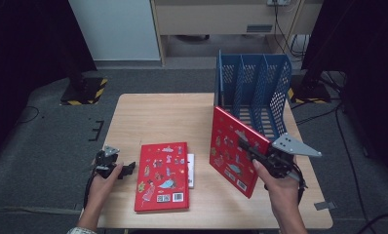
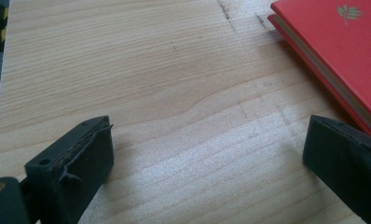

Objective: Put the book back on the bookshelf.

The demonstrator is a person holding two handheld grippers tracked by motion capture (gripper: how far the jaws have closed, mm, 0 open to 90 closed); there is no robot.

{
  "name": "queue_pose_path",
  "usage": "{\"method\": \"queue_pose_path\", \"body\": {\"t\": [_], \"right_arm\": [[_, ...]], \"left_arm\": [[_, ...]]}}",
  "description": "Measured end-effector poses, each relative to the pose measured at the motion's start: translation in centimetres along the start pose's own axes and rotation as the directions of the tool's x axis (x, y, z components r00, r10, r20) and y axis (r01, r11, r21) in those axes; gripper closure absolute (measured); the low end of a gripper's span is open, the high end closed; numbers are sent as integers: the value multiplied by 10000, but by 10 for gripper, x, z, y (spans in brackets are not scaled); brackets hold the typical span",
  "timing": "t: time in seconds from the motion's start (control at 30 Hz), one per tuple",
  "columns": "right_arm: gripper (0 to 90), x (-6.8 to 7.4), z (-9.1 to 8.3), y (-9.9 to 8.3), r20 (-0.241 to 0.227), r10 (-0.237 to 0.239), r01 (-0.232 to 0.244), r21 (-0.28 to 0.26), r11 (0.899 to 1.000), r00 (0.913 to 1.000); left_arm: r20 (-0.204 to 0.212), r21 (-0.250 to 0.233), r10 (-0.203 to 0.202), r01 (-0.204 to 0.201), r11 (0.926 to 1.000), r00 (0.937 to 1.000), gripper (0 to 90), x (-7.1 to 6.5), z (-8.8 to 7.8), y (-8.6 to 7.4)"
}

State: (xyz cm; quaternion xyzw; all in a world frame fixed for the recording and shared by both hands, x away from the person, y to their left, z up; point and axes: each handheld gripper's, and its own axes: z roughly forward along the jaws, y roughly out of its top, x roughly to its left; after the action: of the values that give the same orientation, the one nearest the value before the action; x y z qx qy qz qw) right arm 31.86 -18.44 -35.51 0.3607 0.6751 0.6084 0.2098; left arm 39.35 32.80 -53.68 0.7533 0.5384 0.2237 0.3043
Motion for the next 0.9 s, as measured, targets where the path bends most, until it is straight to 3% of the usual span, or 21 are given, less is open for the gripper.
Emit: {"method": "queue_pose_path", "body": {"t": [0.2, 0.53, 0.8, 0.9], "right_arm": [[798, -2, -10, 24, 434, -54, 62, -176, 9998, 9990], [798, -18, -15, 59, 1252, 68, 5, -576, 9983, 9921], [798, -41, -5, 73, 2291, 42, 122, -704, 9974, 9734], [798, -50, 0, 74, 2732, -86, 252, -571, 9981, 9619]], "left_arm": [[-7, -3, -8, 8, 10000, 10000, 9, 0, 0, 0], [-8, -10, -28, 28, 10000, 10000, 6, -1, 0, 0], [-11, 21, -8, 8, 10000, 10000, 2, -1, 0, 0], [0, 25, 2, -2, 10000, 10000, 1, -2, 1, 1]]}}
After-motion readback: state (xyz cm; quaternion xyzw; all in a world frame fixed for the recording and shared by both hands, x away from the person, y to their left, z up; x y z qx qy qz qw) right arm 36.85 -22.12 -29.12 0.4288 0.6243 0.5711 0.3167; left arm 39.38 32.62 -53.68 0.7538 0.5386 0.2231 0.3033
